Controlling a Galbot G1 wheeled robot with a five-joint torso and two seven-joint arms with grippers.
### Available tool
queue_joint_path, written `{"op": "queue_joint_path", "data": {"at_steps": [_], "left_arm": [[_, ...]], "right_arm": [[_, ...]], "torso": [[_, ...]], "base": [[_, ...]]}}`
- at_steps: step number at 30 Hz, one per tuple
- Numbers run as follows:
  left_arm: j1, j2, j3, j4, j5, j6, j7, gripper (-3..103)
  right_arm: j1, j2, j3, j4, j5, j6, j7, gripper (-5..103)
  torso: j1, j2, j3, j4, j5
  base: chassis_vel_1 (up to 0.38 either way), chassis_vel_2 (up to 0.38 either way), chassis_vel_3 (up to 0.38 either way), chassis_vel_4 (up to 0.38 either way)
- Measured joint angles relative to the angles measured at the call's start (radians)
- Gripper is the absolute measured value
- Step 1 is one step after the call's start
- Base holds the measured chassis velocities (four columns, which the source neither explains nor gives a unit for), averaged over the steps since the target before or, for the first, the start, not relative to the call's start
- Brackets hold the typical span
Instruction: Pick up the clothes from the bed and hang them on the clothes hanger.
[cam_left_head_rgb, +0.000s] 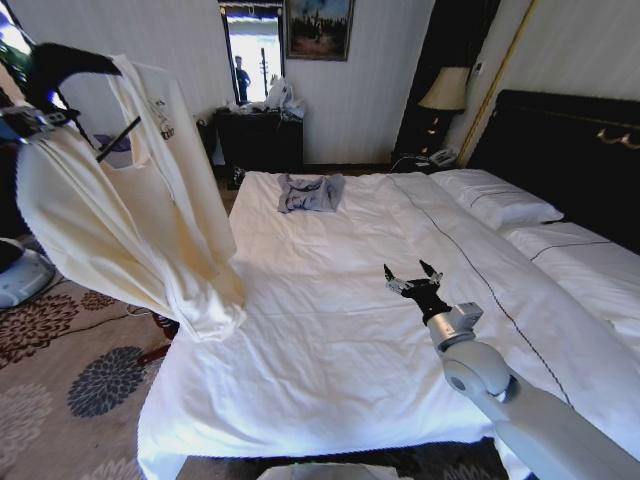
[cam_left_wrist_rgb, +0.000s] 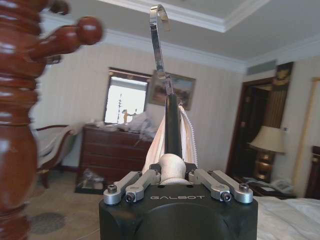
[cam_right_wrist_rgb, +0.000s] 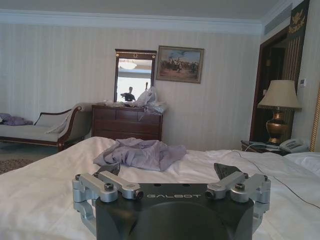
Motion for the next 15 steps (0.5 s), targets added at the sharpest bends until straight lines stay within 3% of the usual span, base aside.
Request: {"op": "queue_joint_path", "data": {"at_steps": [7, 15], "left_arm": [[0.116, -0.032, -0.133, 0.074, -0.023, 0.023, -0.04, 18], [0.105, -0.024, -0.146, 0.072, -0.051, 0.051, -0.091, 18]], "right_arm": [[0.0, 0.0, 0.0, 0.0, 0.0, 0.0, 0.0, 100], [0.0, 0.0, 0.0, 0.0, 0.0, 0.0, 0.0, 100]], "torso": [[0.0, 0.0, 0.0, -0.0004, 0.0003], [0.0, 0.0, 0.0, -0.0001, 0.0002]], "base": [[0.0, 0.0, 0.0, 0.0], [0.0, 0.0, 0.0, 0.0]]}}
